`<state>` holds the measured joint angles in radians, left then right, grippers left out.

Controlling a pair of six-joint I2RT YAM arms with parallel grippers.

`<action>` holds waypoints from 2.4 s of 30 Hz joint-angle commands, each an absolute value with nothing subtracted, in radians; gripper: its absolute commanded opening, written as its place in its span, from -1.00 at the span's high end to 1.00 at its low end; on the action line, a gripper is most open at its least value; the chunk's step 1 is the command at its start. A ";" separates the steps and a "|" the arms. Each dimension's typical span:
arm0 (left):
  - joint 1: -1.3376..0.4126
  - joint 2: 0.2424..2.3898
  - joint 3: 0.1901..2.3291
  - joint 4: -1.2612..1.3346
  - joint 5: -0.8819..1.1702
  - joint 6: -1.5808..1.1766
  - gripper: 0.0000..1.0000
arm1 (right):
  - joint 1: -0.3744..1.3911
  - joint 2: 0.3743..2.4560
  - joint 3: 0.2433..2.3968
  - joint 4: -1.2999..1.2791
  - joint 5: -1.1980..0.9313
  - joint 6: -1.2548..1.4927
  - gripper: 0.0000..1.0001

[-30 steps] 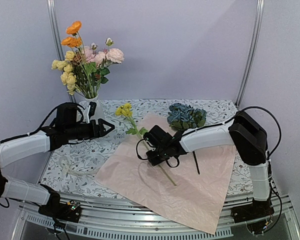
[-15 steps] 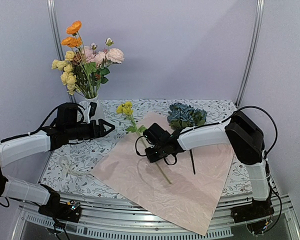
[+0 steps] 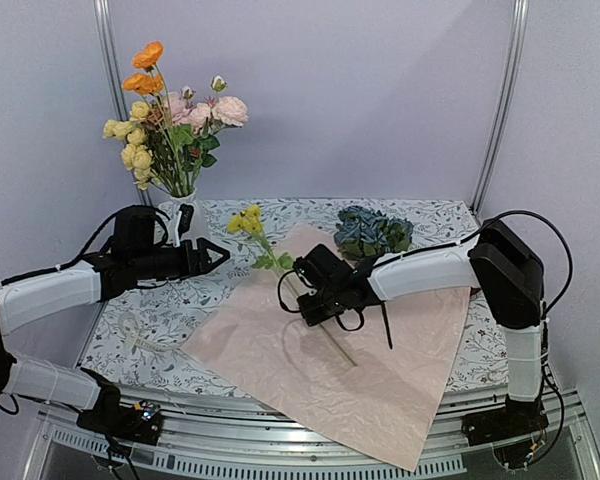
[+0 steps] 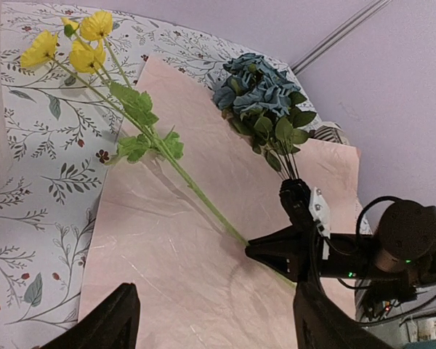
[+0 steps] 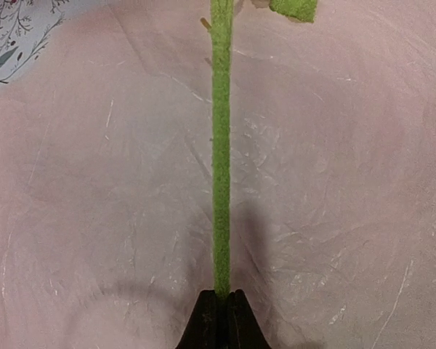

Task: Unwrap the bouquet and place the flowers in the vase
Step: Pick up the fake flower from the flattened wrapping paper, then pass from the right arm to the left

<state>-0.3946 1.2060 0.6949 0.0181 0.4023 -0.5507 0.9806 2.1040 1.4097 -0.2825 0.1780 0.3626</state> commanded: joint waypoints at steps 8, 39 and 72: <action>-0.416 1.169 0.705 0.040 0.410 -0.575 -0.50 | 0.979 1.812 1.229 -0.099 0.261 0.371 0.93; -0.621 1.078 0.630 0.515 0.476 -0.651 -0.92 | 1.049 1.243 0.670 0.564 0.027 0.181 0.94; -0.790 1.189 0.640 0.889 0.443 -0.609 -0.84 | 1.117 1.354 0.718 0.653 -0.066 0.208 0.94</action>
<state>-0.7780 1.1969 0.6334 0.8555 0.4404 -0.6315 1.1072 1.3388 0.6819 0.6144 -0.0475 0.2016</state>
